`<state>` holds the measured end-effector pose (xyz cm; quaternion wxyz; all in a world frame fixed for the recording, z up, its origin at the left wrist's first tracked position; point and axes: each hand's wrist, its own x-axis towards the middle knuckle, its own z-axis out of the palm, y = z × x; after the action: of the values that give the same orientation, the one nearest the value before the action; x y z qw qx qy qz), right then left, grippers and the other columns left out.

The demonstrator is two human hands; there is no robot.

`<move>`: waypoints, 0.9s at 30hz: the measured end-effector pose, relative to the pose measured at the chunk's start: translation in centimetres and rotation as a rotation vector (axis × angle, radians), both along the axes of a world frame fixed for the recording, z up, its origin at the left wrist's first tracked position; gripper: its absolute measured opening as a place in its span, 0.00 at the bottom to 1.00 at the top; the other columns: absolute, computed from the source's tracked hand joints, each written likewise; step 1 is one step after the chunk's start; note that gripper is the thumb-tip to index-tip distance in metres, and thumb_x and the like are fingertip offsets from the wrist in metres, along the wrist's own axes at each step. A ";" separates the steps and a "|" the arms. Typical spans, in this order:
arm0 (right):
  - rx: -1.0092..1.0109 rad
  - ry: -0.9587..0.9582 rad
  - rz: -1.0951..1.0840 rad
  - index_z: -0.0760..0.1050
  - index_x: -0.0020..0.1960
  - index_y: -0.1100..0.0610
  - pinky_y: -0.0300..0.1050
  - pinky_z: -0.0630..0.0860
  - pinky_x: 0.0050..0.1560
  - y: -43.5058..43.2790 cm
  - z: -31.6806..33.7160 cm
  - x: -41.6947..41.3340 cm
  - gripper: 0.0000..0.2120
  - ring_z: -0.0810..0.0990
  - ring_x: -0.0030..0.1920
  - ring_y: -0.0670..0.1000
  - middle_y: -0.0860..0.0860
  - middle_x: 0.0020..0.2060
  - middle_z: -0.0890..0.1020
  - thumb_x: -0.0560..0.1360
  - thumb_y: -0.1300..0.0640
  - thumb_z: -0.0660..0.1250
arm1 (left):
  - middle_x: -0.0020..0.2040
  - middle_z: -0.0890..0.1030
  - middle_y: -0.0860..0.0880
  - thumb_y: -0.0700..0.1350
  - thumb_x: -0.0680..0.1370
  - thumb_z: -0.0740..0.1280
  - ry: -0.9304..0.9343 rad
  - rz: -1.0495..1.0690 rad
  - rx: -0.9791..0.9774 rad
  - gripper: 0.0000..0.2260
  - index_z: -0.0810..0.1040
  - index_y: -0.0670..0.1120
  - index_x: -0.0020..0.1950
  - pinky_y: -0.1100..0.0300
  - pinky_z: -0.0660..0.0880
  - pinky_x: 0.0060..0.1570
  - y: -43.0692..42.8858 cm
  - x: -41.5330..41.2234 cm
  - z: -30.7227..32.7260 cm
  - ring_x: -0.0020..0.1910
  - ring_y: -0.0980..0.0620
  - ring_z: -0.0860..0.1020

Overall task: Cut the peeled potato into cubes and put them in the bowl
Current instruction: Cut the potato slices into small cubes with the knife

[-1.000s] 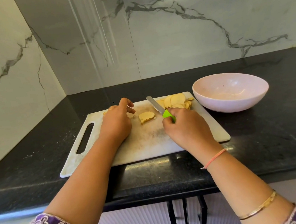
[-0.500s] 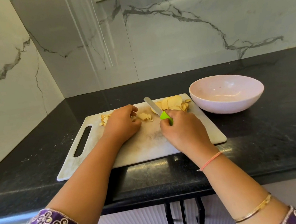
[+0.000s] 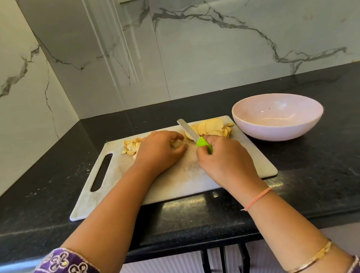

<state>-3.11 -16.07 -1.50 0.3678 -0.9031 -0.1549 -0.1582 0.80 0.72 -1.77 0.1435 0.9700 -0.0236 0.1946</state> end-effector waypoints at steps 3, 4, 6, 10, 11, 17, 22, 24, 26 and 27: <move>0.021 0.007 0.010 0.76 0.60 0.57 0.49 0.77 0.42 0.0 0.3 -0.1 0.16 0.78 0.42 0.55 0.53 0.47 0.82 0.78 0.53 0.57 | 0.52 0.81 0.53 0.48 0.77 0.63 -0.022 0.065 0.038 0.09 0.81 0.53 0.54 0.57 0.72 0.50 0.4 0.3 0.2 0.55 0.51 0.74; 0.023 0.008 0.013 0.76 0.61 0.57 0.49 0.77 0.42 0.0 0.3 -0.1 0.16 0.78 0.42 0.55 0.53 0.47 0.82 0.78 0.53 0.57 | 0.52 0.81 0.52 0.47 0.77 0.63 -0.026 0.101 0.060 0.09 0.81 0.52 0.54 0.58 0.71 0.49 0.6 0.2 0.2 0.55 0.50 0.74; 0.027 0.011 0.019 0.76 0.60 0.56 0.49 0.76 0.40 -0.1 0.2 -0.1 0.15 0.78 0.40 0.54 0.53 0.45 0.82 0.78 0.53 0.57 | 0.53 0.81 0.50 0.45 0.78 0.62 -0.039 0.173 0.077 0.10 0.81 0.51 0.54 0.57 0.70 0.48 1.2 0.1 0.2 0.56 0.48 0.73; 0.035 0.015 0.014 0.77 0.59 0.56 0.45 0.72 0.35 -0.2 0.1 0.1 0.15 0.77 0.37 0.54 0.52 0.41 0.81 0.78 0.53 0.57 | 0.52 0.82 0.50 0.42 0.78 0.61 -0.072 0.248 -0.014 0.11 0.81 0.52 0.54 0.53 0.70 0.54 2.6 0.1 0.1 0.60 0.47 0.72; 0.037 0.020 0.013 0.77 0.58 0.55 0.45 0.72 0.35 -0.2 0.0 0.2 0.14 0.77 0.37 0.54 0.52 0.40 0.81 0.78 0.53 0.57 | 0.52 0.82 0.51 0.42 0.78 0.61 -0.075 0.247 -0.020 0.11 0.81 0.53 0.53 0.53 0.69 0.55 2.6 0.1 0.2 0.61 0.47 0.72; 0.039 0.021 -0.003 0.78 0.51 0.55 0.44 0.70 0.34 0.0 -0.2 0.2 0.12 0.76 0.37 0.54 0.52 0.38 0.80 0.78 0.52 0.57 | 0.55 0.82 0.59 0.56 0.76 0.65 -0.069 -0.019 0.053 0.11 0.81 0.57 0.56 0.53 0.68 0.60 0.1 -0.5 0.0 0.60 0.52 0.73; 0.043 0.011 0.001 0.77 0.56 0.56 0.46 0.74 0.37 -0.1 -0.1 0.1 0.14 0.77 0.39 0.54 0.53 0.42 0.81 0.78 0.53 0.57 | 0.50 0.84 0.56 0.54 0.77 0.64 -0.072 0.058 0.096 0.10 0.83 0.56 0.53 0.56 0.71 0.55 0.1 0.2 -0.3 0.57 0.51 0.74; 0.049 0.013 0.000 0.77 0.59 0.58 0.48 0.76 0.39 -0.1 0.0 0.1 0.15 0.77 0.39 0.55 0.53 0.44 0.82 0.78 0.53 0.57 | 0.46 0.84 0.53 0.51 0.78 0.63 -0.095 0.153 0.145 0.10 0.84 0.54 0.50 0.57 0.68 0.50 0.4 0.2 -0.2 0.56 0.49 0.74; 0.054 0.022 0.009 0.77 0.57 0.57 0.46 0.73 0.35 -0.1 -0.2 0.1 0.14 0.76 0.37 0.53 0.52 0.39 0.81 0.78 0.53 0.57 | 0.44 0.83 0.52 0.48 0.77 0.61 -0.116 0.249 0.182 0.11 0.84 0.52 0.49 0.57 0.65 0.49 1.0 0.0 -0.2 0.55 0.48 0.74; 0.054 0.025 0.011 0.78 0.55 0.56 0.44 0.69 0.33 -0.1 -0.3 0.2 0.13 0.75 0.35 0.52 0.50 0.36 0.78 0.78 0.53 0.57 | 0.44 0.83 0.51 0.47 0.77 0.61 -0.128 0.287 0.175 0.11 0.84 0.51 0.49 0.56 0.65 0.51 1.5 0.0 -0.2 0.55 0.47 0.74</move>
<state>-2.92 -16.18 -1.77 0.3949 -0.8939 -0.1509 -0.1490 0.77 2.19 -1.99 0.0276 0.9579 0.0891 0.2717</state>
